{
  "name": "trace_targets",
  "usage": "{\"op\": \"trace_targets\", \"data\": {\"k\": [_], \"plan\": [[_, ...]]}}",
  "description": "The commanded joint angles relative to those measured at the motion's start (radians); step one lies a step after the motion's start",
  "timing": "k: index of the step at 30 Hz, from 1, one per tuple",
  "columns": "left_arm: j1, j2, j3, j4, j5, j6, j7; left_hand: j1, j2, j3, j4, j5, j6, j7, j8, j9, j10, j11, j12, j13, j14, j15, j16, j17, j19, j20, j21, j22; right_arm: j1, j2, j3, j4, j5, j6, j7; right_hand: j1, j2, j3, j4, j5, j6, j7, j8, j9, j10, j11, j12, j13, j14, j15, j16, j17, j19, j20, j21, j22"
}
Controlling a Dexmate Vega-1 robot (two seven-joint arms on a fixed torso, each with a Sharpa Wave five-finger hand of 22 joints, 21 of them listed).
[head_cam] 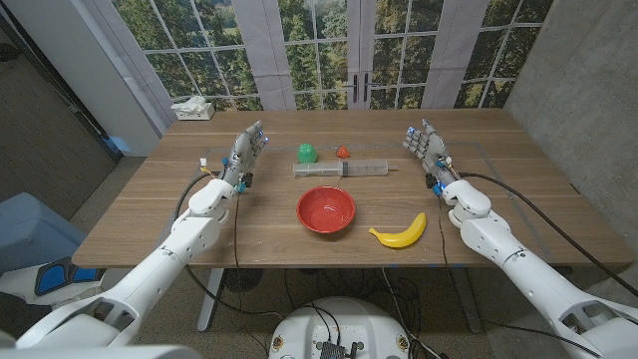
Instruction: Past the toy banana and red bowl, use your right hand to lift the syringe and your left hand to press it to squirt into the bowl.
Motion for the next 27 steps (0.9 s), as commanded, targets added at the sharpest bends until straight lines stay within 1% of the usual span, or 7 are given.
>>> {"op": "trace_targets", "data": {"k": [1, 6, 15, 17, 19, 22, 27], "plan": [[0.037, 0.054, -0.063, -0.057, -0.027, -0.046, -0.03, -0.012, 0.037, -0.003, 0.003, 0.007, -0.016, 0.003, 0.003, 0.001, -0.015, 0.001, 0.0, 0.002, -0.011, -0.068, 0.005, 0.005, -0.01, -0.118, 0.002, 0.005, -0.063, 0.017, 0.016, -0.109, -0.057, 0.055, -0.167, -0.003, 0.015, 0.008, 0.001, 0.008, 0.007, 0.002, 0.009, 0.004, 0.006, 0.0, 0.005, 0.001, 0.007, -0.005, 0.004, 0.003, 0.004, -0.011, -0.001, 0.004], [0.042, 0.064, -0.072, -0.051, -0.042, -0.041, -0.045, -0.018, 0.061, 0.002, 0.015, 0.012, -0.01, 0.007, 0.008, 0.001, -0.005, 0.005, 0.006, 0.002, -0.004, -0.066, 0.01, 0.006, -0.001, -0.113, 0.007, 0.005, -0.058, 0.01, 0.008, -0.124, -0.088, 0.035, -0.194, -0.005, 0.014, 0.009, -0.001, 0.008, 0.008, 0.003, 0.01, 0.004, 0.007, 0.002, 0.005, 0.001, 0.004, -0.005, 0.002, 0.001, 0.005, -0.013, -0.004, 0.004], [0.022, 0.055, -0.069, -0.01, -0.051, -0.05, -0.078, -0.019, 0.072, 0.006, 0.021, 0.014, -0.006, 0.006, 0.009, 0.001, -0.002, 0.008, 0.007, 0.001, -0.002, -0.065, 0.011, 0.006, 0.001, -0.111, 0.008, 0.005, -0.052, 0.003, 0.002, -0.151, -0.147, 0.017, -0.249, 0.001, 0.009, 0.014, -0.013, 0.009, 0.008, 0.003, 0.01, 0.004, 0.009, 0.005, 0.007, 0.0, 0.006, 0.002, -0.003, -0.008, 0.007, -0.008, -0.012, 0.004], [0.016, 0.052, -0.067, -0.002, -0.052, -0.051, -0.084, -0.019, 0.071, 0.007, 0.021, 0.015, -0.005, 0.007, 0.01, 0.001, -0.003, 0.008, 0.007, 0.001, -0.001, -0.066, 0.011, 0.005, 0.002, -0.112, 0.008, 0.005, -0.056, 0.009, 0.004, -0.157, -0.17, 0.025, -0.278, 0.006, 0.005, 0.016, -0.023, 0.008, 0.011, 0.008, 0.011, 0.004, 0.016, 0.008, 0.01, 0.0, 0.014, 0.013, -0.001, -0.013, 0.012, -0.003, -0.015, 0.004], [0.012, 0.051, -0.066, 0.0, -0.052, -0.05, -0.086, -0.019, 0.069, 0.007, 0.02, 0.014, -0.005, 0.006, 0.01, 0.001, -0.004, 0.007, 0.007, 0.001, -0.001, -0.067, 0.01, 0.005, 0.002, -0.113, 0.008, 0.005, -0.061, 0.003, 0.005, -0.175, -0.198, 0.015, -0.307, 0.008, 0.003, 0.015, -0.033, 0.005, 0.033, 0.015, 0.02, 0.005, 0.037, 0.011, 0.018, 0.0, 0.027, 0.022, 0.004, -0.015, 0.026, 0.015, -0.018, 0.005], [0.006, 0.05, -0.064, 0.007, -0.05, -0.054, -0.091, -0.02, 0.066, 0.006, 0.02, 0.015, -0.005, 0.006, 0.01, 0.001, -0.004, 0.007, 0.007, 0.001, -0.001, -0.067, 0.01, 0.005, 0.003, -0.113, 0.009, 0.005, -0.065, -0.013, 0.002, -0.198, -0.236, -0.004, -0.329, 0.018, -0.003, 0.016, -0.053, 0.002, 0.043, 0.023, 0.022, 0.006, 0.064, 0.027, 0.026, 0.002, 0.04, 0.033, 0.008, -0.019, 0.043, 0.042, -0.022, 0.006], [-0.005, 0.043, -0.06, 0.02, -0.05, -0.06, -0.103, -0.02, 0.064, 0.007, 0.019, 0.015, -0.002, 0.006, 0.011, 0.001, -0.002, 0.008, 0.008, 0.001, 0.001, -0.066, 0.01, 0.004, 0.008, -0.111, 0.011, 0.005, -0.07, -0.042, -0.01, -0.235, -0.324, -0.041, -0.375, 0.037, -0.005, 0.023, -0.076, 0.0, 0.046, 0.022, 0.023, 0.006, 0.064, 0.025, 0.025, 0.002, 0.043, 0.029, 0.008, -0.024, 0.05, 0.045, -0.026, 0.007]]}}
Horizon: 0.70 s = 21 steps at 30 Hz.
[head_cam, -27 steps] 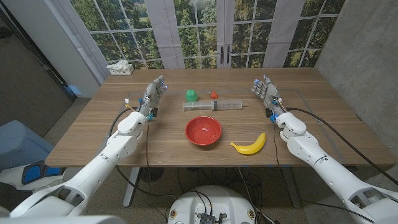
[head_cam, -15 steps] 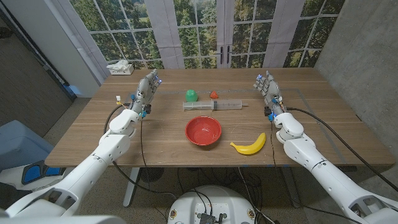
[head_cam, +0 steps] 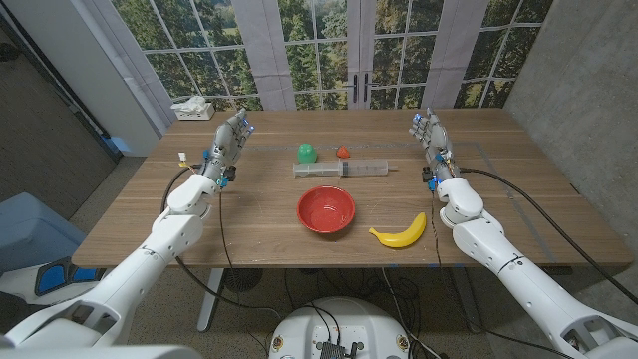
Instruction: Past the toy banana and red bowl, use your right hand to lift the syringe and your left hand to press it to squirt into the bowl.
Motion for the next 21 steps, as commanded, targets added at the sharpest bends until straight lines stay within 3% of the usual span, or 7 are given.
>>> {"op": "trace_targets", "data": {"k": [1, 21], "plan": [[-0.025, -0.011, 0.006, 0.032, -0.003, -0.012, -0.031, -0.009, 0.067, 0.004, 0.003, 0.007, 0.001, 0.001, 0.007, 0.001, 0.003, 0.004, 0.009, 0.002, 0.004, -0.066, 0.003, 0.002, 0.01, -0.111, 0.005, 0.004, -0.013, -0.044, -0.015, -0.079, -0.159, -0.06, -0.109, 0.026, -0.005, 0.008, -0.021, 0.0, 0.009, -0.002, 0.004, 0.001, 0.01, -0.003, 0.005, 0.002, 0.012, -0.003, 0.007, -0.003, 0.006, 0.004, -0.004, 0.003], [-0.03, -0.016, 0.015, 0.024, 0.006, -0.014, -0.029, -0.007, 0.063, 0.008, -0.003, 0.009, 0.014, 0.002, 0.01, 0.001, 0.012, 0.003, 0.011, 0.001, 0.011, -0.067, 0.002, -0.001, 0.019, -0.106, 0.008, 0.004, -0.003, -0.168, -0.058, -0.23, -0.347, -0.316, -0.127, 0.062, -0.017, 0.014, -0.079, -0.005, 0.022, -0.02, 0.004, 0.002, 0.01, -0.018, 0.0, 0.003, 0.017, -0.018, 0.007, -0.014, 0.027, 0.003, -0.021, 0.004]]}}
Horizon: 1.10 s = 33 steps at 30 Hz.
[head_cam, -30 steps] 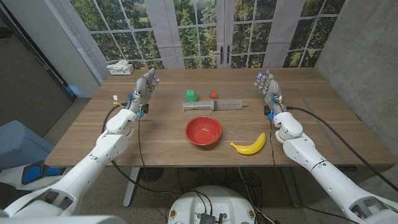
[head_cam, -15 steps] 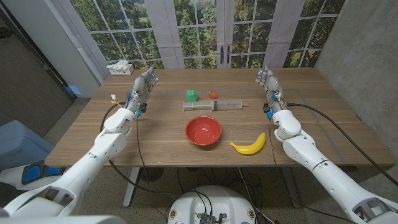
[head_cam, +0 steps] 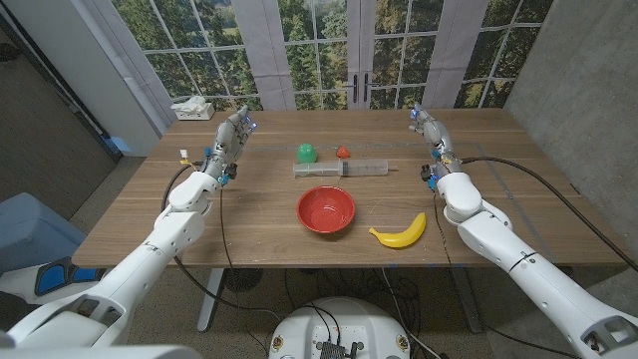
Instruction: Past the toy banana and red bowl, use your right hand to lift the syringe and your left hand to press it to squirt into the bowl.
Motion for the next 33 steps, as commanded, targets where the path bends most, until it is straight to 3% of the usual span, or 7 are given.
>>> {"op": "trace_targets", "data": {"k": [1, 7, 10, 12, 16, 23, 33], "plan": [[-0.003, -0.001, 0.005, -0.005, 0.007, 0.001, 0.002, -0.007, 0.063, 0.008, -0.003, 0.005, 0.008, -0.004, 0.006, 0.001, 0.003, 0.002, 0.004, 0.001, 0.004, -0.068, 0.002, -0.001, 0.008, -0.106, 0.008, 0.004, 0.005, -0.068, -0.024, -0.087, -0.113, -0.143, -0.015, 0.018, 0.006, 0.005, -0.016, 0.0, 0.004, -0.002, 0.004, 0.002, 0.002, -0.012, 0.0, 0.003, 0.006, -0.007, 0.008, 0.0, 0.014, -0.003, -0.007, 0.004], [0.0, -0.005, 0.002, -0.007, 0.006, -0.009, 0.005, -0.006, 0.063, 0.009, -0.005, 0.005, 0.01, -0.003, 0.006, 0.001, 0.003, 0.002, 0.004, 0.001, 0.005, -0.068, 0.001, -0.002, 0.01, -0.106, 0.008, 0.004, 0.005, -0.081, -0.027, -0.106, -0.127, -0.174, -0.01, 0.03, 0.005, 0.008, -0.035, 0.0, 0.005, -0.002, 0.002, 0.002, -0.001, -0.014, -0.003, 0.003, 0.005, -0.006, 0.007, -0.004, 0.02, 0.0, -0.013, 0.004], [0.003, -0.002, 0.002, -0.013, 0.009, -0.009, 0.008, -0.005, 0.063, 0.01, -0.007, 0.005, 0.013, -0.002, 0.007, 0.001, 0.006, 0.002, 0.004, 0.001, 0.007, -0.067, 0.002, -0.002, 0.011, -0.106, 0.008, 0.004, 0.012, -0.092, -0.039, -0.118, -0.156, -0.205, -0.009, 0.048, 0.002, 0.014, -0.056, 0.002, 0.001, -0.012, 0.0, 0.002, -0.007, -0.021, -0.005, 0.003, 0.002, -0.013, 0.004, -0.009, 0.019, -0.006, -0.02, 0.004], [0.004, 0.0, 0.002, -0.016, 0.01, -0.009, 0.008, -0.004, 0.063, 0.011, -0.008, 0.005, 0.014, -0.002, 0.007, 0.001, 0.007, 0.002, 0.005, 0.001, 0.008, -0.067, 0.002, -0.003, 0.012, -0.106, 0.008, 0.004, 0.019, -0.1, -0.049, -0.12, -0.172, -0.214, -0.002, 0.074, -0.003, 0.023, -0.086, 0.007, -0.003, -0.017, -0.001, 0.003, -0.011, -0.022, -0.008, 0.002, 0.003, -0.013, 0.002, -0.015, 0.024, -0.002, -0.027, 0.004], [0.006, 0.0, 0.002, -0.019, 0.008, -0.005, 0.009, -0.003, 0.063, 0.012, -0.009, 0.005, 0.016, -0.002, 0.007, 0.001, 0.009, 0.002, 0.005, 0.001, 0.01, -0.066, 0.002, -0.003, 0.012, -0.106, 0.008, 0.004, 0.03, -0.111, -0.063, -0.131, -0.196, -0.25, 0.009, 0.094, 0.0, 0.031, -0.106, 0.011, -0.003, -0.018, -0.001, 0.003, -0.01, -0.022, -0.008, 0.002, 0.004, -0.014, 0.001, -0.019, 0.029, -0.001, -0.032, 0.004], [0.003, 0.003, 0.004, -0.019, 0.001, 0.002, -0.006, -0.002, 0.064, 0.014, -0.011, 0.006, 0.025, -0.001, 0.01, 0.001, 0.018, 0.002, 0.008, 0.001, 0.015, -0.066, 0.003, -0.003, 0.018, -0.104, 0.01, 0.004, 0.045, -0.13, -0.076, -0.152, -0.206, -0.297, 0.047, 0.12, 0.007, 0.043, -0.132, 0.018, 0.0, -0.028, 0.0, 0.003, -0.01, -0.023, -0.008, 0.002, 0.004, -0.021, 0.0, -0.024, 0.037, -0.007, -0.038, 0.004], [0.003, -0.001, 0.0, -0.017, -0.008, -0.005, -0.014, -0.002, 0.066, 0.016, -0.012, 0.006, 0.027, 0.0, 0.009, 0.001, 0.021, 0.001, 0.008, 0.001, 0.017, -0.066, 0.002, -0.002, 0.02, -0.103, 0.009, 0.004, 0.073, -0.152, -0.108, -0.176, -0.238, -0.362, 0.092, 0.135, 0.008, 0.048, -0.149, 0.022, -0.001, -0.039, -0.001, 0.003, -0.012, -0.028, -0.008, 0.002, 0.005, -0.027, 0.0, -0.027, 0.042, -0.01, -0.044, 0.004]]}}
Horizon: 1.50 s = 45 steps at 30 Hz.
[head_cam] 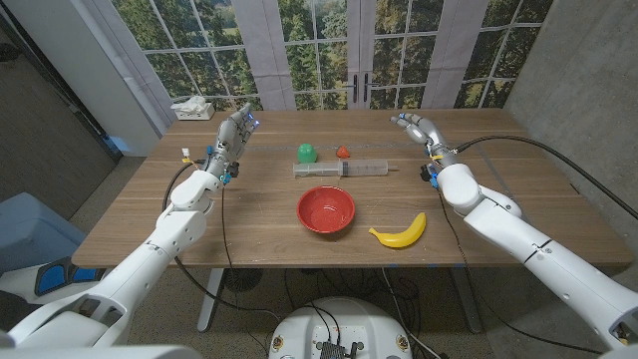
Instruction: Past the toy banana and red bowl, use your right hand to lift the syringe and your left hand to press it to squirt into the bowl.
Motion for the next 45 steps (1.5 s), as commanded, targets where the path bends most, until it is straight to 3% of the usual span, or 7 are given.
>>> {"op": "trace_targets", "data": {"k": [1, 20, 34, 45], "plan": [[0.001, 0.001, -0.002, -0.001, -0.011, 0.002, -0.014, -0.002, 0.065, 0.008, -0.004, 0.006, 0.006, 0.0, 0.005, 0.002, 0.005, -0.004, 0.007, 0.002, 0.006, -0.066, 0.002, 0.002, 0.005, -0.107, 0.009, 0.004, 0.034, -0.032, -0.039, -0.035, -0.046, -0.087, 0.054, 0.003, 0.006, 0.001, -0.01, 0.01, 0.003, -0.01, -0.001, 0.003, 0.001, -0.008, -0.003, 0.002, 0.005, -0.006, 0.0, 0.0, 0.008, 0.004, -0.002, 0.005], [0.027, 0.009, -0.01, -0.026, -0.016, -0.005, -0.01, -0.002, 0.069, 0.013, -0.003, 0.006, 0.012, 0.0, 0.004, 0.002, 0.009, -0.004, 0.007, 0.002, 0.01, -0.066, 0.002, 0.003, 0.01, -0.106, 0.009, 0.003, 0.083, -0.075, -0.111, -0.091, -0.164, -0.185, 0.123, 0.01, 0.017, 0.003, -0.019, 0.014, -0.006, -0.012, -0.004, 0.004, -0.007, -0.015, -0.006, 0.003, 0.003, -0.011, 0.002, 0.0, 0.013, 0.0, -0.012, 0.005], [0.034, 0.01, -0.014, -0.032, -0.018, -0.01, -0.009, -0.004, 0.073, 0.016, 0.002, 0.007, 0.014, 0.001, 0.003, 0.002, 0.012, -0.002, 0.007, 0.002, 0.012, -0.065, 0.003, 0.005, 0.012, -0.106, 0.009, 0.003, 0.142, -0.068, -0.17, -0.073, -0.245, -0.215, 0.192, 0.011, 0.019, 0.001, -0.023, 0.015, -0.015, 0.001, -0.007, 0.005, -0.015, -0.016, -0.008, 0.004, -0.003, -0.011, 0.001, 0.0, 0.015, -0.001, -0.02, 0.005], [0.028, 0.005, -0.014, -0.016, -0.023, -0.014, -0.019, -0.005, 0.072, 0.018, 0.003, 0.007, 0.014, 0.002, 0.002, 0.002, 0.012, -0.002, 0.006, 0.002, 0.013, -0.065, 0.002, 0.005, 0.013, -0.107, 0.008, 0.003, 0.187, -0.064, -0.22, -0.067, -0.321, -0.257, 0.254, 0.024, 0.019, 0.004, -0.034, 0.018, -0.02, -0.015, -0.007, 0.005, -0.021, -0.018, -0.009, 0.004, -0.011, -0.012, -0.002, -0.003, 0.018, 0.003, -0.028, 0.006]]}}
